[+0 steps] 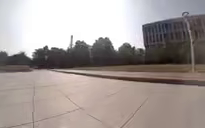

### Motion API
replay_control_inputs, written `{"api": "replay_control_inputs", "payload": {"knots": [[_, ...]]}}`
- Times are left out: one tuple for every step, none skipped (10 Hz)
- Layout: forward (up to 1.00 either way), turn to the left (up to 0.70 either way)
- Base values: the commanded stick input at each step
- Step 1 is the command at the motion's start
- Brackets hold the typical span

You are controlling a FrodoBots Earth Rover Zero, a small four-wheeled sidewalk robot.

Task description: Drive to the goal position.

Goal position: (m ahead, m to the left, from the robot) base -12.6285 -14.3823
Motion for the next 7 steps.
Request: {"api": "replay_control_inputs", "payload": {"knots": [[1.00,-0.39],[1.00,-0.39],[1.00,-0.39],[1.00,-0.39],[1.00,-0.39],[1.00,-0.39],[1.00,-0.39]]}}
